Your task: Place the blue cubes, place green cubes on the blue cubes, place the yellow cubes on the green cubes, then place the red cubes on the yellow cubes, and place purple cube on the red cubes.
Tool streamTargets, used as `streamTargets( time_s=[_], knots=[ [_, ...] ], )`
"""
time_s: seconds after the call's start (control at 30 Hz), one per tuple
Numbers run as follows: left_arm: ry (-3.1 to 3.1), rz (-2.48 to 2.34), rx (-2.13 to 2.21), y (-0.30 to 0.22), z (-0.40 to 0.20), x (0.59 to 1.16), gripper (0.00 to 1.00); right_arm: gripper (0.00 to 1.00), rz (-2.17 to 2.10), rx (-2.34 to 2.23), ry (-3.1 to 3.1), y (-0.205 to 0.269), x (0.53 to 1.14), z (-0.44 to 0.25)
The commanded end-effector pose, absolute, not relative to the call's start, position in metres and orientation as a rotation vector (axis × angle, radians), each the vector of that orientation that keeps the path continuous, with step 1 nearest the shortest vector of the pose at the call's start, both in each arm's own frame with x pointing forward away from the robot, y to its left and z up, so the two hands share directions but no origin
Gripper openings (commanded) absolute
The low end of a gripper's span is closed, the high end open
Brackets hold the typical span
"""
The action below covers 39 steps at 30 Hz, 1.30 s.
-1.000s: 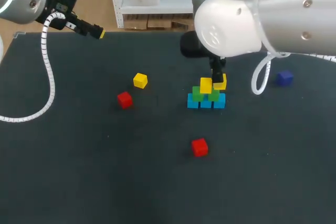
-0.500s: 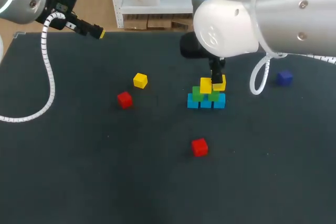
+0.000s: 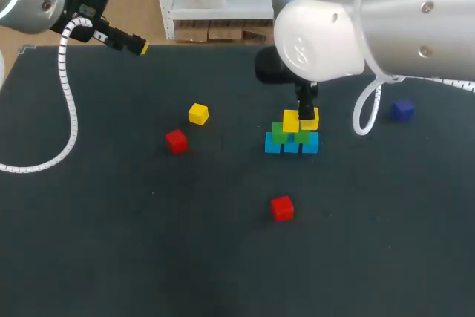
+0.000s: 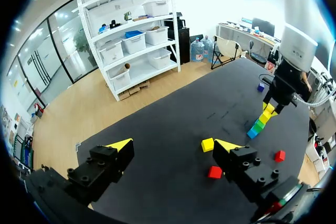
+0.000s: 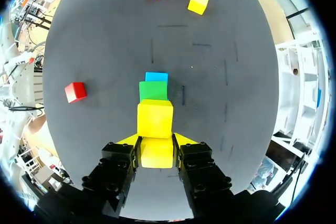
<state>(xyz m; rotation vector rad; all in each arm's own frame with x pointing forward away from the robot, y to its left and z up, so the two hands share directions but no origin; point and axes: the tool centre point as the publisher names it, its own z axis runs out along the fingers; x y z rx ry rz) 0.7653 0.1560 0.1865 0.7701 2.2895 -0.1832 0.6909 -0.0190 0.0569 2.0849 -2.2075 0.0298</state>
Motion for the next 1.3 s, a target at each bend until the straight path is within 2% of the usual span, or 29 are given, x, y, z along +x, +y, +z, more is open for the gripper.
streamTargets(
  time_s=[0.03, 0.43, 0.57, 0.7, 0.83, 0.97, 1.03, 1.13, 1.17, 1.3],
  knots=[
    [2.285, -0.189, 0.773, 0.1573, 0.1861, 0.7654, 1.00, 0.00, 0.026, 2.081, -2.206, -0.0179, 0.6927, 0.0564],
    [2.285, -0.189, 0.773, 0.1573, 0.1861, 0.7654, 1.00, 0.02, 0.027, 2.083, -2.202, -0.0167, 0.6925, 0.0564],
    [2.285, -0.189, 0.773, 0.1573, 0.1861, 0.7654, 1.00, 0.17, 0.026, 2.083, -2.201, -0.0165, 0.6918, 0.0562],
    [2.285, -0.189, 0.773, 0.1573, 0.1861, 0.7654, 1.00, 0.25, 0.026, 2.085, -2.198, -0.0158, 0.6909, 0.0559],
    [2.285, -0.189, 0.773, 0.1573, 0.1861, 0.7654, 1.00, 0.42, 0.026, 2.088, -2.196, -0.0153, 0.6902, 0.0559],
    [2.285, -0.189, 0.773, 0.1573, 0.1861, 0.7654, 1.00, 0.49, 0.028, 2.088, -2.194, -0.0151, 0.6898, 0.0560],
    [2.285, -0.189, 0.773, 0.1573, 0.1861, 0.7654, 1.00, 0.73, 0.029, 2.088, -2.194, -0.0149, 0.6894, 0.0561],
    [2.285, -0.189, 0.773, 0.1573, 0.1861, 0.7654, 1.00, 0.88, 0.030, 2.088, -2.194, -0.0147, 0.6889, 0.0562],
    [2.285, -0.189, 0.773, 0.1573, 0.1861, 0.7654, 1.00, 1.00, 0.032, 2.086, -2.197, -0.0151, 0.6883, 0.0566],
    [2.285, -0.189, 0.773, 0.1573, 0.1861, 0.7654, 1.00, 1.00, 0.046, 2.082, -2.237, -0.0208, 0.6859, 0.0647]
  ],
)
